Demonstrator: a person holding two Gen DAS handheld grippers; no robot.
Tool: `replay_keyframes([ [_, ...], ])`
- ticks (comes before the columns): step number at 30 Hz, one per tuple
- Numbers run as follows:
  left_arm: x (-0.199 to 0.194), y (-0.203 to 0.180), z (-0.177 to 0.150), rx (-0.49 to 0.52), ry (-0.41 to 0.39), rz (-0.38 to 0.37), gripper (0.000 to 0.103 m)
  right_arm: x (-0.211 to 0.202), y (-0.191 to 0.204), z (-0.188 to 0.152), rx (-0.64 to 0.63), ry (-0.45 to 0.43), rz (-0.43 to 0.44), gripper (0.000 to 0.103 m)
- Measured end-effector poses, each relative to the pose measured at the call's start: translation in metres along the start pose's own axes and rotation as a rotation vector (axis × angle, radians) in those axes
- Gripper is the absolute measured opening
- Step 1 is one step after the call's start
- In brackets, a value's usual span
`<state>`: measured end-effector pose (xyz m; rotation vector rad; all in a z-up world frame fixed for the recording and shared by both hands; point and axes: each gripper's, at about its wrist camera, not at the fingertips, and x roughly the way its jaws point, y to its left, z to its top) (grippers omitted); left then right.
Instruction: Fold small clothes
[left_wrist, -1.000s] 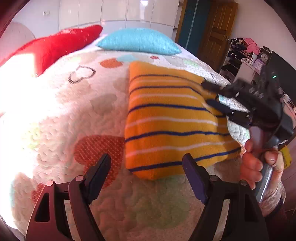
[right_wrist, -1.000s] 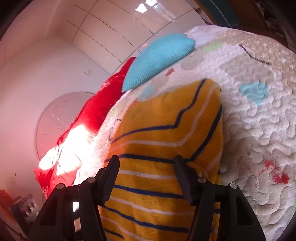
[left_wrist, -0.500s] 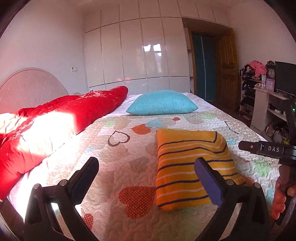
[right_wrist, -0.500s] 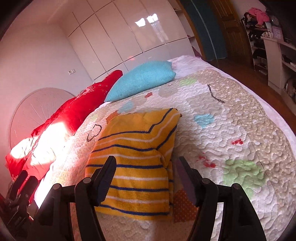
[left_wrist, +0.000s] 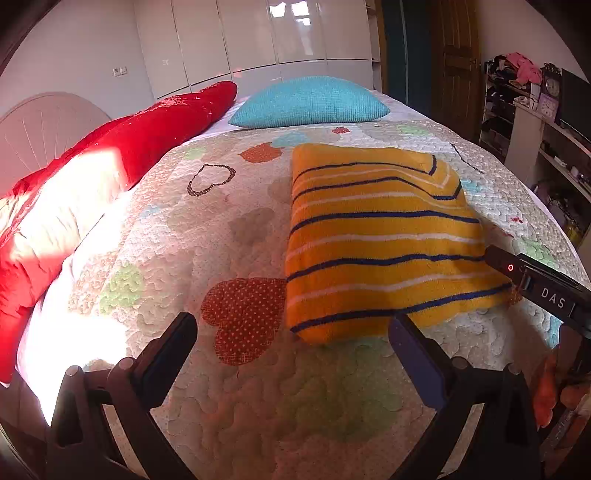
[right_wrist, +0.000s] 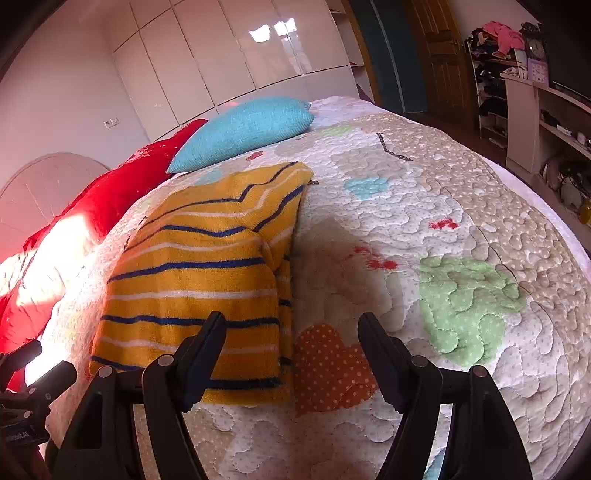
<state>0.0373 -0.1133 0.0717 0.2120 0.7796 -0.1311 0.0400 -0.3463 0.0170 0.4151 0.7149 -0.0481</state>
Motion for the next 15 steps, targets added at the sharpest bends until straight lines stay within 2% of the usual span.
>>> replay_keyframes([
  [8,0.000,-0.011,-0.004,0.053,0.008,0.021,0.103,0.005,0.006,-0.002,-0.033,-0.002,-0.024,0.078],
  [15,0.005,-0.010,-0.005,0.056,0.026,0.030,0.103,0.008,0.003,-0.003,-0.021,0.012,-0.020,0.078],
])
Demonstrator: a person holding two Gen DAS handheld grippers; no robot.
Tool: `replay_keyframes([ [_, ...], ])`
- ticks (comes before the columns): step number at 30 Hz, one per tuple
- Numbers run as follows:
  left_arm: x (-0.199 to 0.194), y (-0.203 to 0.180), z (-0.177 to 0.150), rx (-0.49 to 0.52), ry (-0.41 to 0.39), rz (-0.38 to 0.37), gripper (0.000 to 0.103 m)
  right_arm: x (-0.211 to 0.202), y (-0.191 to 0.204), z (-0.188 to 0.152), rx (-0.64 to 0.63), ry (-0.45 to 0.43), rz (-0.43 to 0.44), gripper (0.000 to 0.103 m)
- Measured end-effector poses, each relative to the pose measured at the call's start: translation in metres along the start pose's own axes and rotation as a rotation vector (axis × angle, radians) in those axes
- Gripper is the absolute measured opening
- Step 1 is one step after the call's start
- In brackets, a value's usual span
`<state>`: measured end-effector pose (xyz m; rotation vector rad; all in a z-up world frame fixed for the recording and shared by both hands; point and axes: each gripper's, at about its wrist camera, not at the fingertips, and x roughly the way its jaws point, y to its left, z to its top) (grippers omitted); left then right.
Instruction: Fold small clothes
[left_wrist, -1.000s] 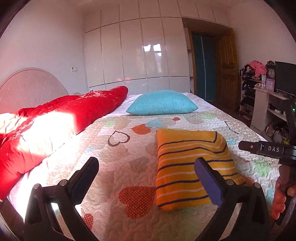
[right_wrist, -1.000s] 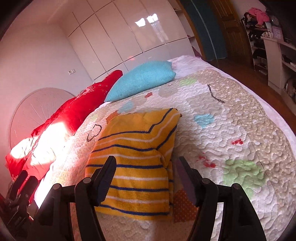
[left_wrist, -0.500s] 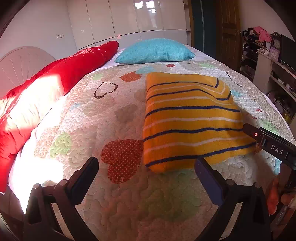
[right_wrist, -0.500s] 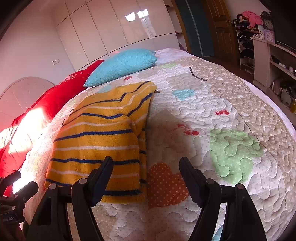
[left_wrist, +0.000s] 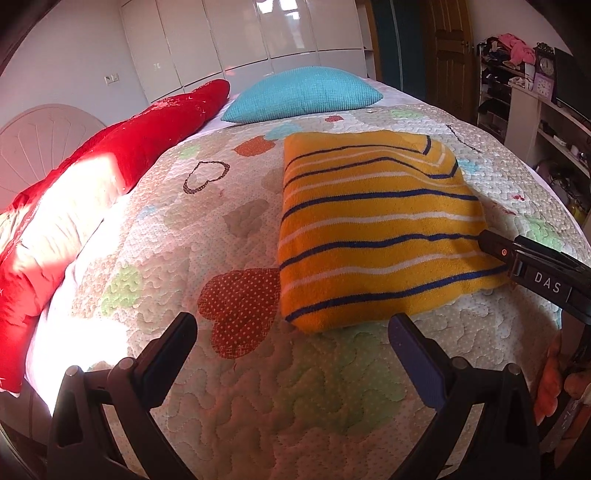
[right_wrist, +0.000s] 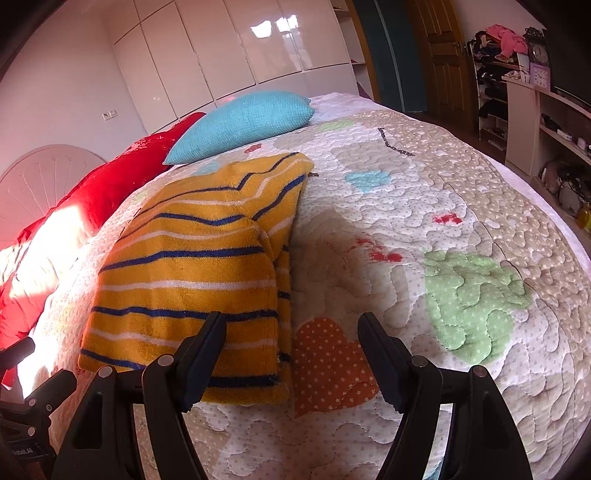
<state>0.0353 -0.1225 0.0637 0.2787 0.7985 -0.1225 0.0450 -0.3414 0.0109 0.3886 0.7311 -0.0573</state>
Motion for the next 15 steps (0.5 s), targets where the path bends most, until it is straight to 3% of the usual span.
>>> replay_keyframes([
  [15,0.0060,-0.0023,-0.0029,0.018,0.021,0.006,0.103,0.0014,-0.0027,-0.0002,0.015,0.009,0.004,0.079],
])
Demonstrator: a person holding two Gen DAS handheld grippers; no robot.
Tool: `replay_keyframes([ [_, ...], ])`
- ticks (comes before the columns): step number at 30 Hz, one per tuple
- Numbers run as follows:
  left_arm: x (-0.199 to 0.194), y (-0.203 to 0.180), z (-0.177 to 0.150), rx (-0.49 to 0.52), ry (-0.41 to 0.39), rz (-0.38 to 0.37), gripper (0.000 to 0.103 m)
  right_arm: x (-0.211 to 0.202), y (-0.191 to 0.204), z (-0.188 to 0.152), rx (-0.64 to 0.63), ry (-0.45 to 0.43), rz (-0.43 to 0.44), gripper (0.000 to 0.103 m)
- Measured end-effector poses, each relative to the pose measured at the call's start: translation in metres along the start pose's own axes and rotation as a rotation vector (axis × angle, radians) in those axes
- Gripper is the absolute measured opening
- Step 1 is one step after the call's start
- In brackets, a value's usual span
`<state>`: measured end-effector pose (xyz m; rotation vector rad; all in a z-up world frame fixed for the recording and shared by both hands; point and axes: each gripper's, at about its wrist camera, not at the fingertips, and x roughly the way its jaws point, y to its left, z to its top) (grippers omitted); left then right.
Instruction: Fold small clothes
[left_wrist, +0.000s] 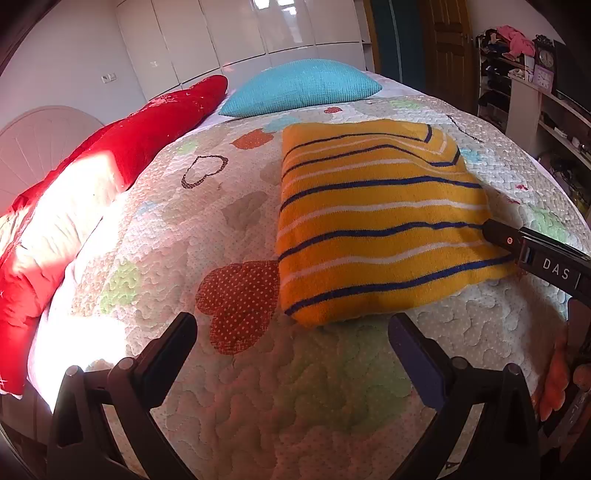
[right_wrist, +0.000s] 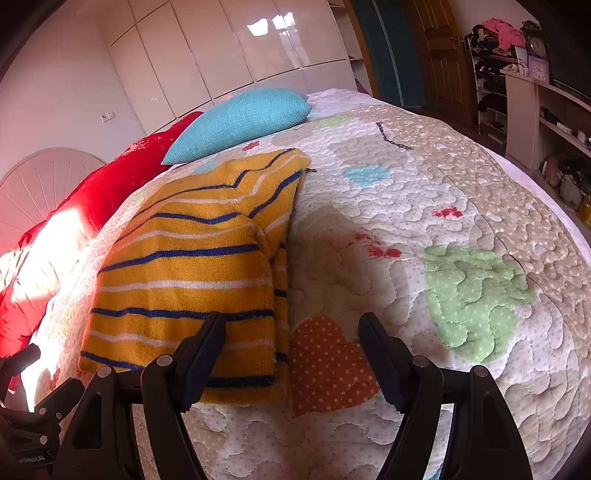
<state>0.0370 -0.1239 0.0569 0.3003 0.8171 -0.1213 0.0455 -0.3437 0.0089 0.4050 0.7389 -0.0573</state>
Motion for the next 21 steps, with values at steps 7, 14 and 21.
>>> replay_keyframes([
  [7,0.003,0.000,-0.001,0.001,0.011,-0.007,0.103,0.001,0.000,0.000,0.002,0.004,0.004,0.080],
  [14,0.005,0.000,-0.002,-0.001,0.019,-0.014,0.103,0.000,0.000,0.000,0.002,0.002,0.002,0.080],
  [21,-0.005,0.008,0.011,-0.017,-0.034,-0.106,0.103,-0.029,-0.002,0.006,0.001,-0.103,-0.026,0.080],
])
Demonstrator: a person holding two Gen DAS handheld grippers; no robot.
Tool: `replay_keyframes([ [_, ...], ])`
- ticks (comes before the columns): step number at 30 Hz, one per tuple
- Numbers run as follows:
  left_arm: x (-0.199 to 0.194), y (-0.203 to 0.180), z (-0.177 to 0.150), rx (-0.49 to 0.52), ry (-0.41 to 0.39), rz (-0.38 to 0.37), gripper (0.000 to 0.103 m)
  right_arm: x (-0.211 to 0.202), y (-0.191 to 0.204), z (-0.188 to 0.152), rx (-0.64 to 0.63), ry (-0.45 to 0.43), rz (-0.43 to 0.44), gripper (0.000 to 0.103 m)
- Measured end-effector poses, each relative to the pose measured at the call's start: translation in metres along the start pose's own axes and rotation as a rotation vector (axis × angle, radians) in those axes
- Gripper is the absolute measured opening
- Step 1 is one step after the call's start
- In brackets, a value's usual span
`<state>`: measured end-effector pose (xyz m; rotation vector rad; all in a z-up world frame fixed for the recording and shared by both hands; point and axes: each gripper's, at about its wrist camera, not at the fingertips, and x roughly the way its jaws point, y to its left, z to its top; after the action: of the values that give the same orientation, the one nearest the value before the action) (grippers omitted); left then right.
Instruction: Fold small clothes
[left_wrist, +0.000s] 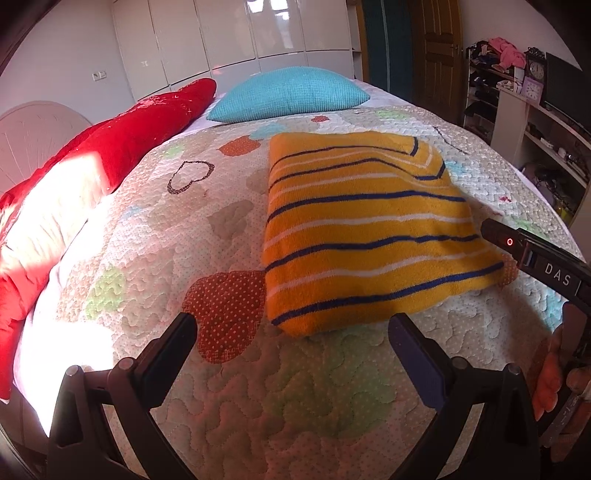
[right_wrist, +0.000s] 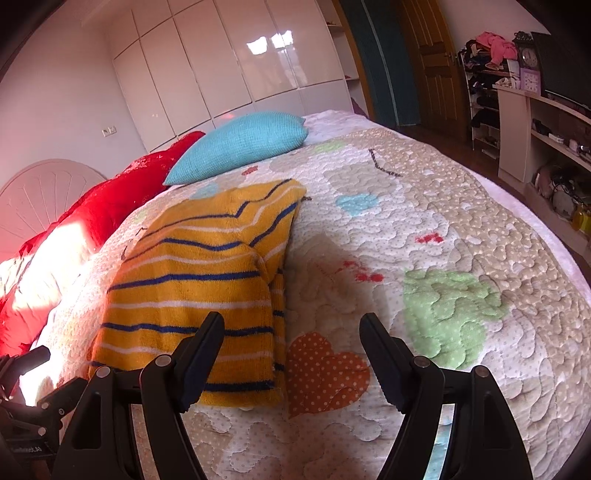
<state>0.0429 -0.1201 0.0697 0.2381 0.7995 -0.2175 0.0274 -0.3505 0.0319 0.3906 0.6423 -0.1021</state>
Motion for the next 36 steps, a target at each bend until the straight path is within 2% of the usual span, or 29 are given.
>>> replay_keyframes([
  [3,0.005,0.003,0.036,-0.014,-0.028,-0.079,0.103,-0.005,-0.008,0.004,0.015,-0.026,-0.031,0.081],
  [7,0.037,0.003,0.095,-0.059,-0.045,-0.131,0.103,0.004,-0.016,0.003,0.045,0.007,-0.034,0.081],
  [10,0.075,-0.003,0.126,-0.070,0.014,-0.130,0.103,0.009,-0.015,0.001,0.038,0.022,-0.042,0.081],
  [12,0.100,-0.011,0.133,-0.046,0.066,-0.119,0.103,0.010,-0.015,0.000,0.036,0.023,-0.041,0.081],
  [14,0.127,-0.018,0.126,-0.029,0.160,-0.106,0.103,0.010,-0.016,0.001,0.041,0.024,-0.039,0.081],
  [15,0.132,-0.016,0.120,-0.056,0.175,-0.117,0.103,0.011,-0.017,0.001,0.045,0.026,-0.037,0.081],
  [17,0.127,-0.010,0.106,-0.108,0.147,-0.136,0.103,0.012,-0.019,0.001,0.055,0.032,-0.031,0.081],
  [21,0.109,-0.012,0.079,-0.039,0.128,-0.123,0.103,0.014,-0.023,0.000,0.080,0.048,-0.021,0.081],
  [23,0.102,-0.007,0.064,-0.037,0.126,-0.130,0.103,0.014,-0.025,0.000,0.087,0.045,-0.021,0.081],
  [25,0.100,0.001,0.047,-0.074,0.167,-0.171,0.103,0.014,-0.025,0.000,0.085,0.045,-0.025,0.081],
  [29,0.086,0.021,0.018,-0.194,0.171,-0.253,0.103,0.018,-0.022,-0.001,0.071,0.055,-0.034,0.081],
  [32,0.069,0.024,0.001,-0.200,0.119,-0.237,0.103,0.021,-0.021,-0.002,0.064,0.066,-0.041,0.081],
  [36,0.056,0.012,-0.026,-0.115,0.101,-0.154,0.103,0.023,-0.021,-0.002,0.062,0.072,-0.042,0.082],
])
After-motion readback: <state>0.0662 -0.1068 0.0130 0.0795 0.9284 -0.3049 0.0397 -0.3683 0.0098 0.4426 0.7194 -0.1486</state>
